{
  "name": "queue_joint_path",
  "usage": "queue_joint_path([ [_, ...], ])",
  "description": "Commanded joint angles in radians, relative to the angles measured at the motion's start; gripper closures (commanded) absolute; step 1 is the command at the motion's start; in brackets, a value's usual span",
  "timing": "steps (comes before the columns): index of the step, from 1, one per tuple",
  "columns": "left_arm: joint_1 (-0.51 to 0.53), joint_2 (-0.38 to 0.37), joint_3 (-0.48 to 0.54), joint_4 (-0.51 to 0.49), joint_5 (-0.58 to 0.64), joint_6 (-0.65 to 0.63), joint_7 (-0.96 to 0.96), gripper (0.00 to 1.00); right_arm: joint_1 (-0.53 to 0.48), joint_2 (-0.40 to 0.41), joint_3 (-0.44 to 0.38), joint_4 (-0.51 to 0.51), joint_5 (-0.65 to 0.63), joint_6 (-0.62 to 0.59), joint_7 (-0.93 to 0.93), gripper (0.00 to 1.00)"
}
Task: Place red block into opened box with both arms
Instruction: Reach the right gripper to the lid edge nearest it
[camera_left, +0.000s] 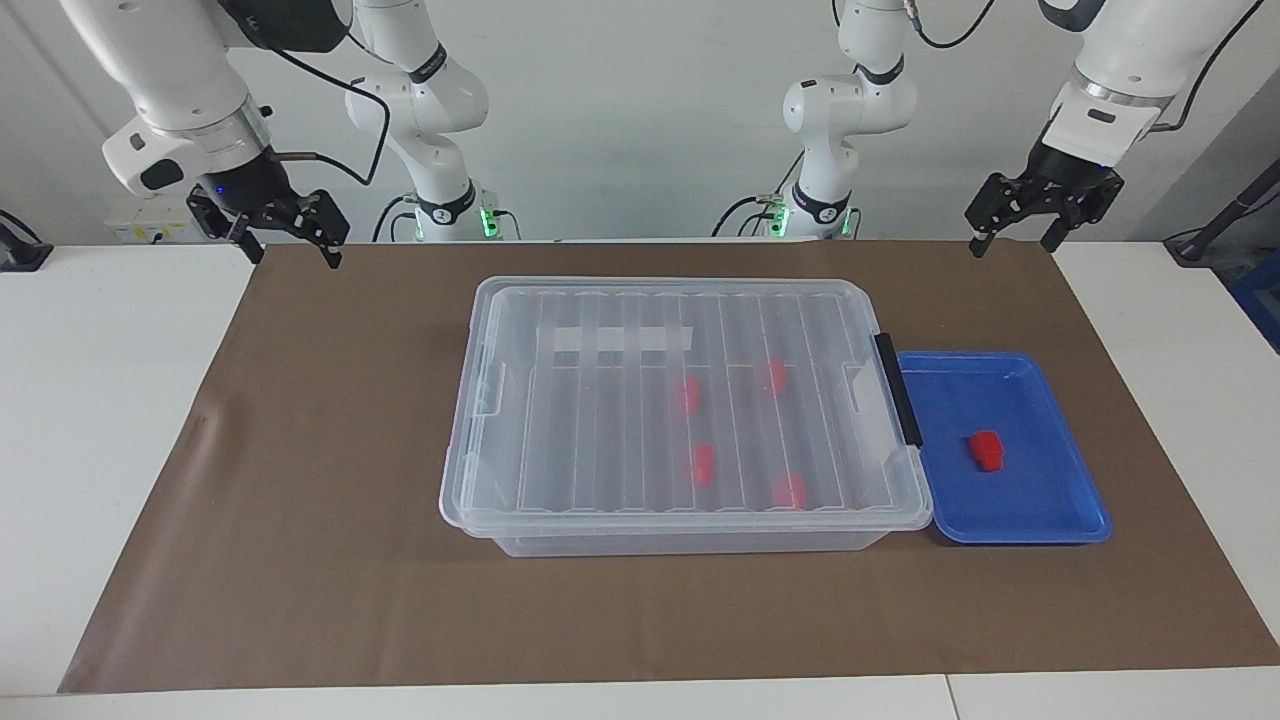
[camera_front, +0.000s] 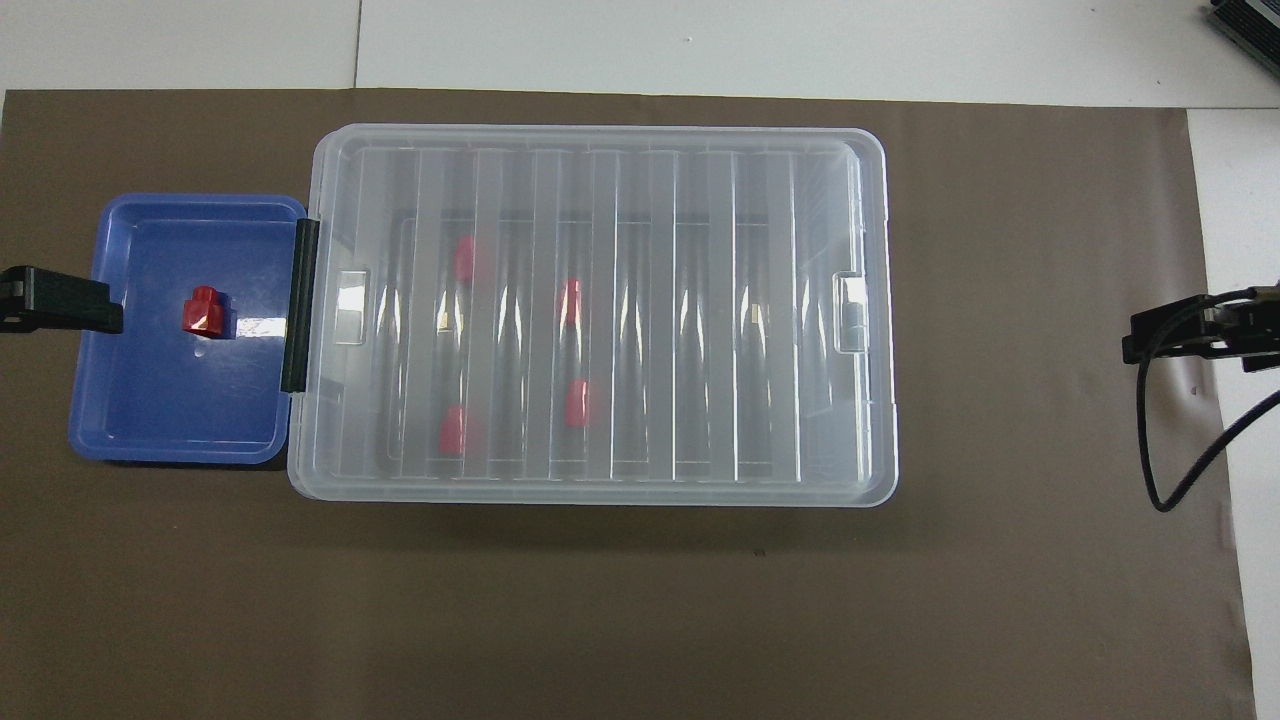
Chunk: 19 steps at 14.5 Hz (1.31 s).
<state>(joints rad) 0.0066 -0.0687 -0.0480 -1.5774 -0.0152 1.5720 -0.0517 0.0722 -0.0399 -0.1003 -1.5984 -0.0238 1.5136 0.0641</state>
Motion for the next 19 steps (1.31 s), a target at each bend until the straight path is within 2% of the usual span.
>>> queue_joint_path([
  [1, -0.008, -0.003, 0.007, -0.001, -0.008, -0.001, -0.016, 0.0, -0.006, -0.018, 0.002, -0.015, 0.005, -0.004, -0.003, 0.0],
  [4, -0.007, -0.005, 0.007, -0.004, -0.006, -0.003, -0.008, 0.0, -0.003, -0.017, 0.002, -0.018, 0.007, 0.008, -0.004, 0.0],
  [7, -0.002, -0.005, 0.008, -0.004, -0.006, 0.0, -0.002, 0.0, 0.014, -0.044, 0.017, -0.104, 0.007, 0.141, 0.006, 0.0],
  [9, 0.003, -0.003, 0.01, -0.001, 0.001, 0.003, -0.005, 0.0, 0.059, -0.034, 0.024, -0.133, 0.007, 0.196, 0.006, 0.0],
  [12, 0.006, -0.006, 0.014, -0.003, 0.003, 0.002, -0.004, 0.0, 0.155, -0.002, 0.025, -0.213, 0.016, 0.368, 0.016, 0.0],
  [14, 0.006, -0.006, 0.013, -0.003, 0.003, -0.001, -0.008, 0.0, 0.187, 0.047, 0.025, -0.215, 0.076, 0.439, 0.067, 0.0],
  [19, 0.007, -0.017, 0.014, -0.022, 0.003, -0.001, -0.025, 0.0, 0.218, 0.146, 0.025, -0.221, 0.087, 0.523, 0.14, 0.0],
])
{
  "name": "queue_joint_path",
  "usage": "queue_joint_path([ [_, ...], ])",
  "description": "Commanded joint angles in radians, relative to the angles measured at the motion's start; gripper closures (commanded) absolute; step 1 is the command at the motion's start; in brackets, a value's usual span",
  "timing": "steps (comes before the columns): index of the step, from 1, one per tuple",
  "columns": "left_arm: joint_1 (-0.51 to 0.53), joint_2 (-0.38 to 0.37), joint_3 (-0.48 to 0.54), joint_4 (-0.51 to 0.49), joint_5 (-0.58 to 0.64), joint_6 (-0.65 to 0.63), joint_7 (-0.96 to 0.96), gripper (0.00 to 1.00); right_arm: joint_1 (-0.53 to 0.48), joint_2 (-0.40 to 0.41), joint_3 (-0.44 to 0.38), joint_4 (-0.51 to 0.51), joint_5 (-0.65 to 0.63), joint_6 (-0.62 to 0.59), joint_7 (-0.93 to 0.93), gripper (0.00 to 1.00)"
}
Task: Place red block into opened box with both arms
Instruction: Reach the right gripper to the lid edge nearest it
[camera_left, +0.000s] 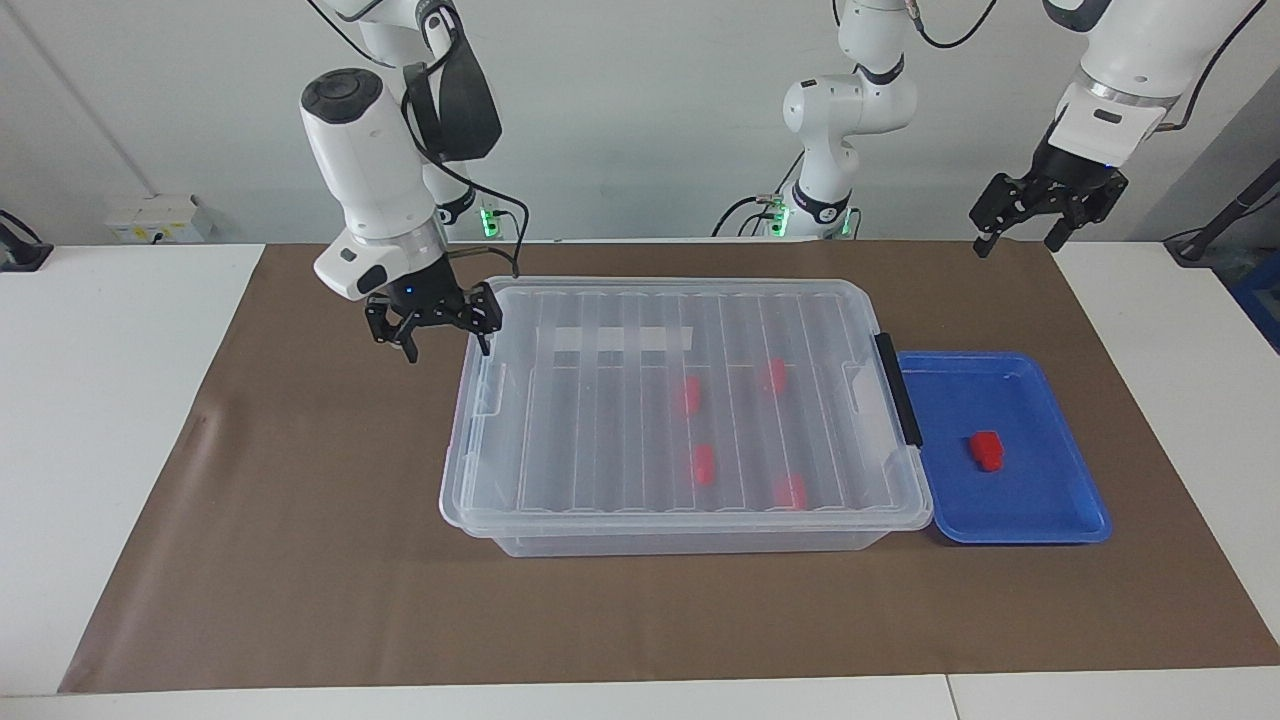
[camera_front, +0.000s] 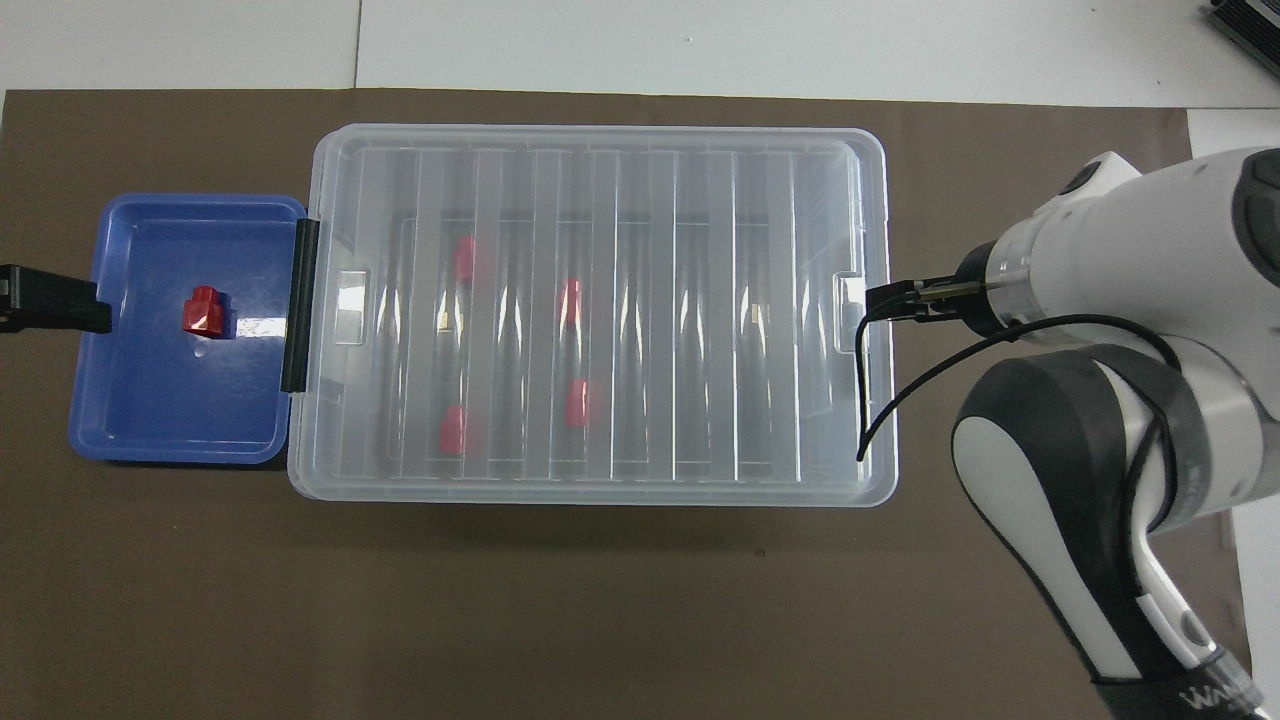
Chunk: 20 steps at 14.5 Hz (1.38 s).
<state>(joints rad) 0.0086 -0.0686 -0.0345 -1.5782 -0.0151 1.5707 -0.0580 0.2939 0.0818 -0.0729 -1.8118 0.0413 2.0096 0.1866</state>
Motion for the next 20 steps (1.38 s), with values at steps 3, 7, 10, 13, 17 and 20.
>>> queue_joint_path([
  [3, 0.008, -0.026, 0.002, -0.046, 0.003, 0.026, -0.034, 0.0, -0.006, 0.036, -0.002, -0.035, 0.02, 0.061, 0.005, 0.0],
  [7, -0.009, -0.027, -0.002, -0.049, 0.003, 0.058, -0.032, 0.0, -0.007, 0.055, -0.004, -0.041, 0.008, 0.106, 0.011, 0.0],
  [10, -0.004, -0.026, 0.001, -0.048, 0.003, 0.054, -0.029, 0.0, -0.015, 0.064, -0.005, -0.04, -0.029, 0.118, 0.017, 0.0],
  [13, 0.004, -0.03, -0.001, -0.051, 0.003, 0.043, -0.028, 0.0, -0.019, 0.067, -0.005, -0.038, -0.09, 0.126, 0.02, 0.0],
  [17, -0.004, -0.031, -0.001, -0.051, 0.003, 0.035, -0.026, 0.0, -0.021, 0.067, -0.008, -0.037, -0.177, 0.11, 0.027, 0.0],
  [20, 0.007, -0.031, 0.001, -0.052, 0.003, 0.029, -0.028, 0.0, -0.03, 0.067, -0.01, -0.032, -0.228, 0.092, 0.028, 0.0],
])
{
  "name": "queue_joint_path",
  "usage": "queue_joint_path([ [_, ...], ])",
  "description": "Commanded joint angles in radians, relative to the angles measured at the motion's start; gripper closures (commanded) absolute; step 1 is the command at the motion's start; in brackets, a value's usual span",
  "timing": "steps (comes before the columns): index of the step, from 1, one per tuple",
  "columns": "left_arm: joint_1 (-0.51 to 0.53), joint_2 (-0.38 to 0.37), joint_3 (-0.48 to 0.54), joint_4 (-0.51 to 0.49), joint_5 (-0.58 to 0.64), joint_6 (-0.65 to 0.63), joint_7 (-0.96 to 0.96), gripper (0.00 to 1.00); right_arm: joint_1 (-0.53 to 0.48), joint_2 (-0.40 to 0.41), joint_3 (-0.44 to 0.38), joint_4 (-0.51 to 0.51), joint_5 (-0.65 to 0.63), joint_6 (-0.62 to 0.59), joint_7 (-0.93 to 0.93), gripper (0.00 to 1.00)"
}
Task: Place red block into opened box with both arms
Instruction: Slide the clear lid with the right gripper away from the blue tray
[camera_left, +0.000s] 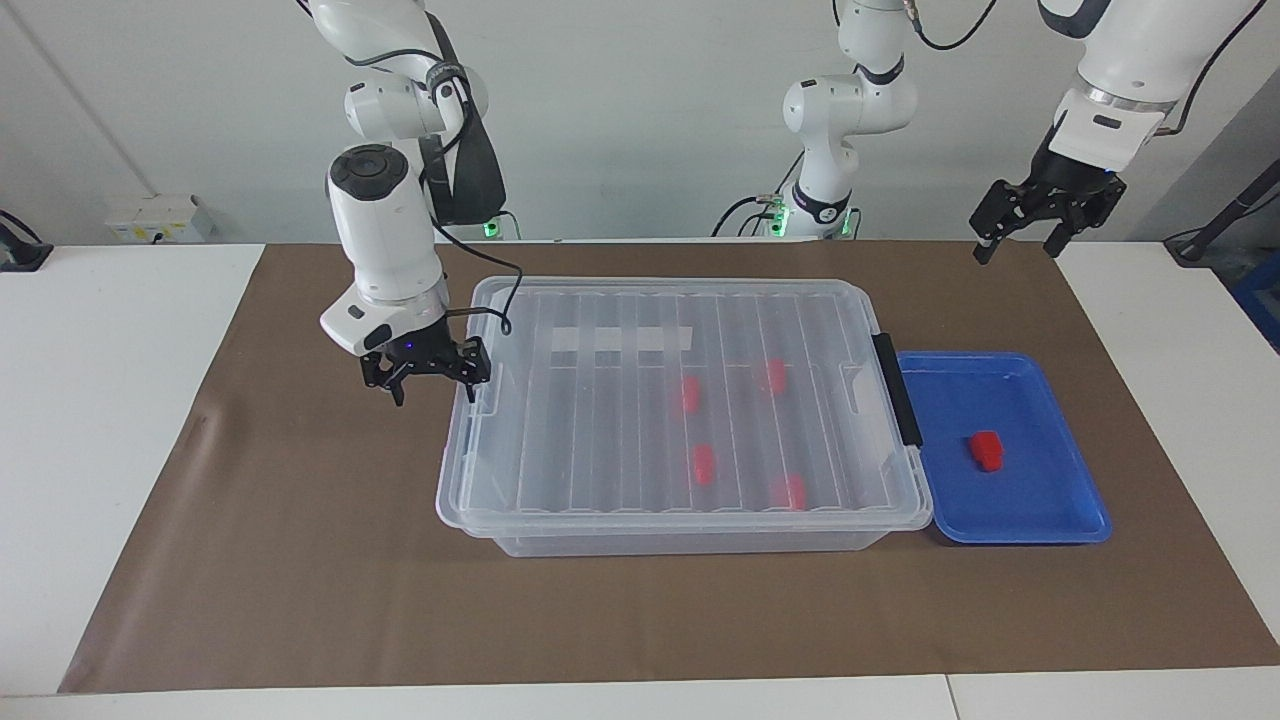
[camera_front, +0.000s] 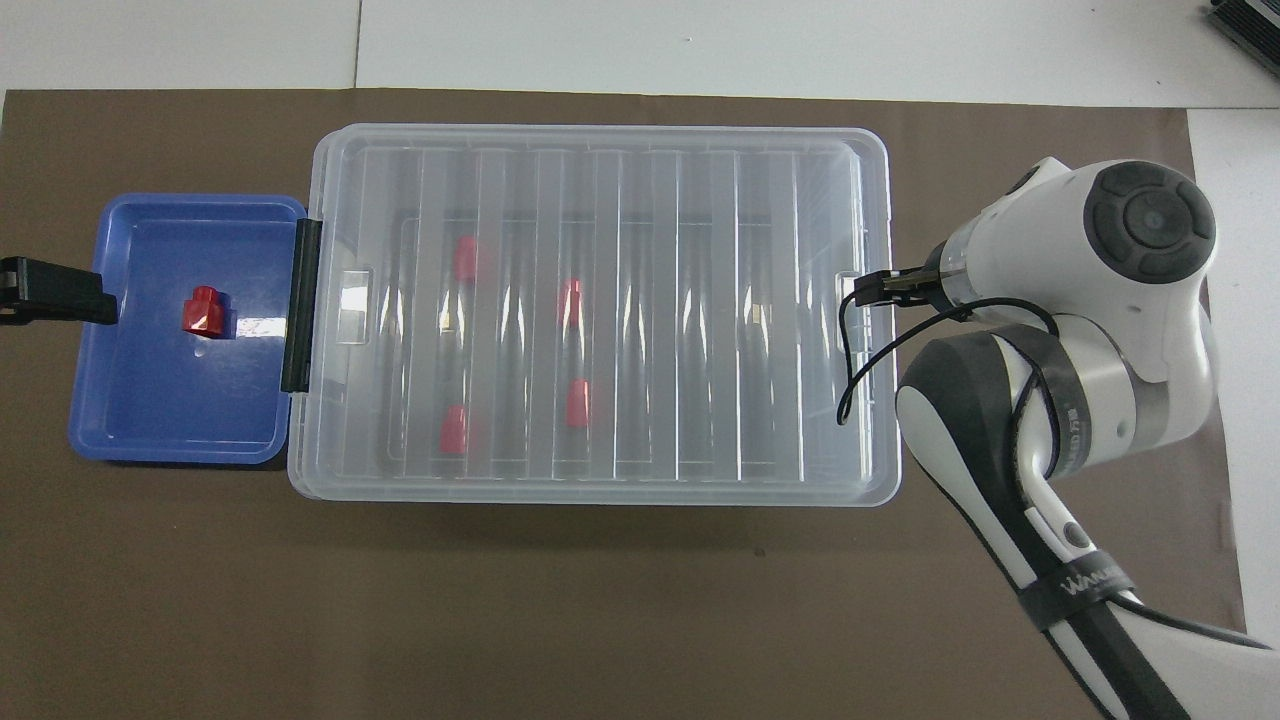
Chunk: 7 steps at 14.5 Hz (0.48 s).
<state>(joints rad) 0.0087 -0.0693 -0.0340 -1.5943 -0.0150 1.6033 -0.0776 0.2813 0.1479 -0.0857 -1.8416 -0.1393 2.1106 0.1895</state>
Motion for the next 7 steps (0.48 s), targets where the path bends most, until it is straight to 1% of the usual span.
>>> queue_joint_path([
  [1, 0.007, -0.03, 0.002, -0.036, 0.003, -0.008, -0.008, 0.0, -0.027, 0.001, 0.003, -0.001, -0.066, -0.015, 0.025, 0.0],
  [3, 0.007, -0.03, 0.002, -0.036, 0.003, -0.008, -0.008, 0.0, -0.043, 0.001, 0.003, -0.001, -0.106, -0.02, 0.024, 0.0],
  [7, 0.007, -0.03, 0.002, -0.036, 0.003, -0.008, -0.008, 0.0, -0.07, 0.001, 0.003, 0.001, -0.114, -0.029, 0.019, 0.0],
])
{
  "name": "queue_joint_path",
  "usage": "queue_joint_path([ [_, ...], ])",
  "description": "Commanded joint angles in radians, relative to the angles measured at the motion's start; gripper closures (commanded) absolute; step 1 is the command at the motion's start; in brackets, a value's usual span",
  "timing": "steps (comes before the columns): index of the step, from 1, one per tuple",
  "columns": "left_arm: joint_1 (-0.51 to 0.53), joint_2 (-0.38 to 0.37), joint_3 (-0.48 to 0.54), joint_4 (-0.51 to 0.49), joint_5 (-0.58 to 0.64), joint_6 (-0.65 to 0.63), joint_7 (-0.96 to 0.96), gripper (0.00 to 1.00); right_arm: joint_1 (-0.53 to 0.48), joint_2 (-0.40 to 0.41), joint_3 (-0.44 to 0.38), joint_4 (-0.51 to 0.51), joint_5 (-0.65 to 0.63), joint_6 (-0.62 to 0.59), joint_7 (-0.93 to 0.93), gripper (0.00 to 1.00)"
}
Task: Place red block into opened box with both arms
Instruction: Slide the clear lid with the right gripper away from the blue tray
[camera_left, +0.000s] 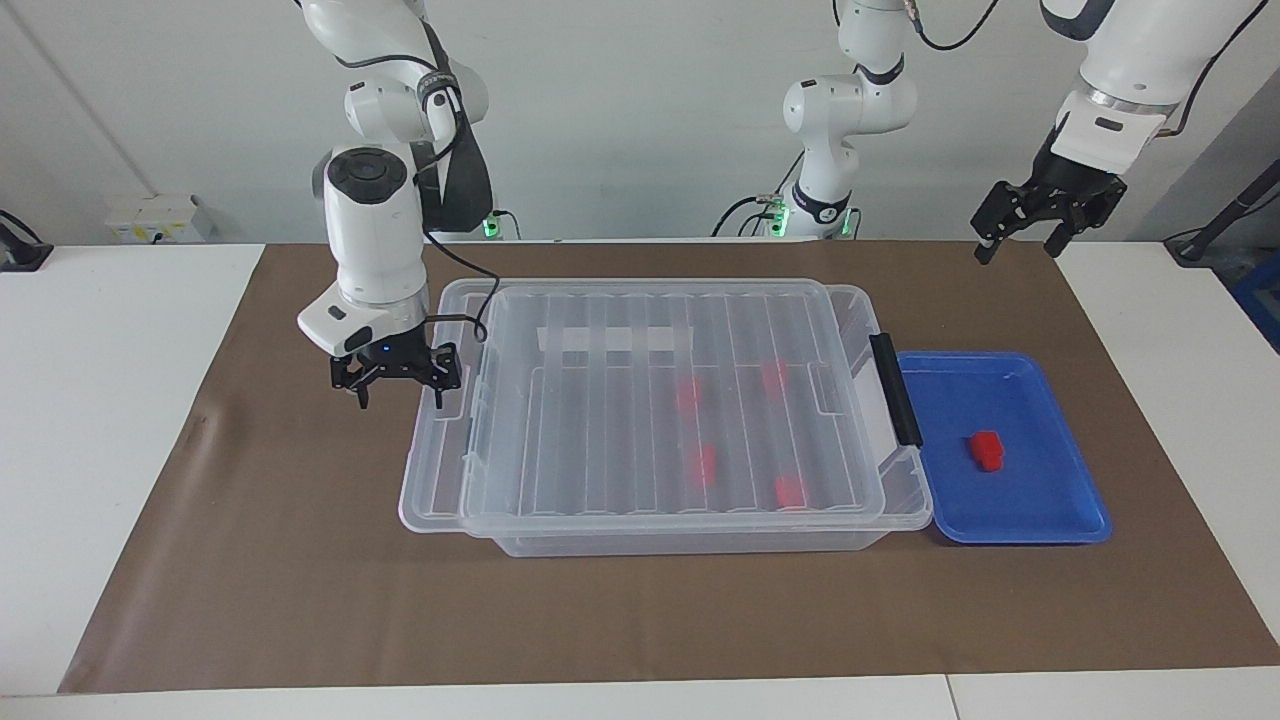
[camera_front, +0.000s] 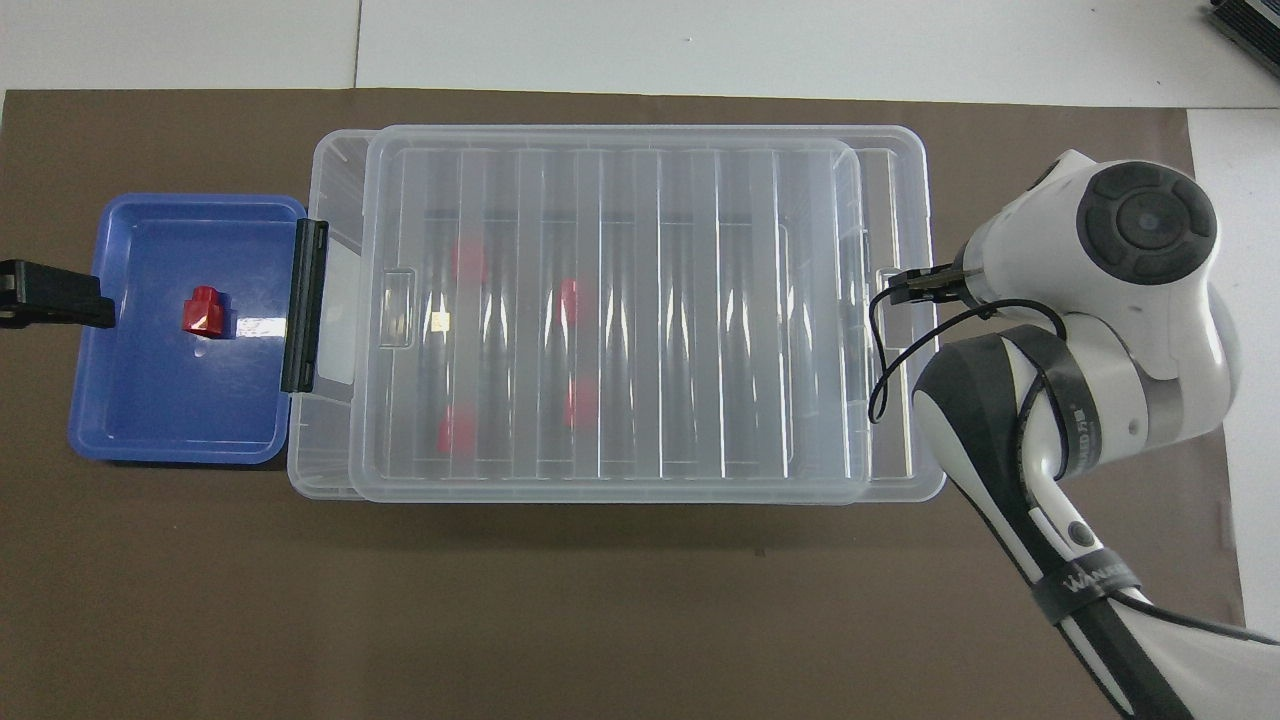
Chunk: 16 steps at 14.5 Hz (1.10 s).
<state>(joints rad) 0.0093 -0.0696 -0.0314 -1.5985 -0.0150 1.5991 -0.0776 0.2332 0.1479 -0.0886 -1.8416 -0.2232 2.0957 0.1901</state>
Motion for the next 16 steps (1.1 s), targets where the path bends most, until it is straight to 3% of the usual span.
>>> queue_joint_path([
  [1, 0.006, -0.03, -0.001, -0.032, 0.003, -0.004, -0.007, 0.0, -0.032, 0.001, 0.007, 0.001, -0.03, -0.016, 0.014, 0.0],
  [16, 0.006, -0.03, -0.004, -0.032, 0.003, -0.002, -0.01, 0.0, -0.109, -0.011, 0.004, 0.019, -0.061, -0.085, 0.003, 0.0],
])
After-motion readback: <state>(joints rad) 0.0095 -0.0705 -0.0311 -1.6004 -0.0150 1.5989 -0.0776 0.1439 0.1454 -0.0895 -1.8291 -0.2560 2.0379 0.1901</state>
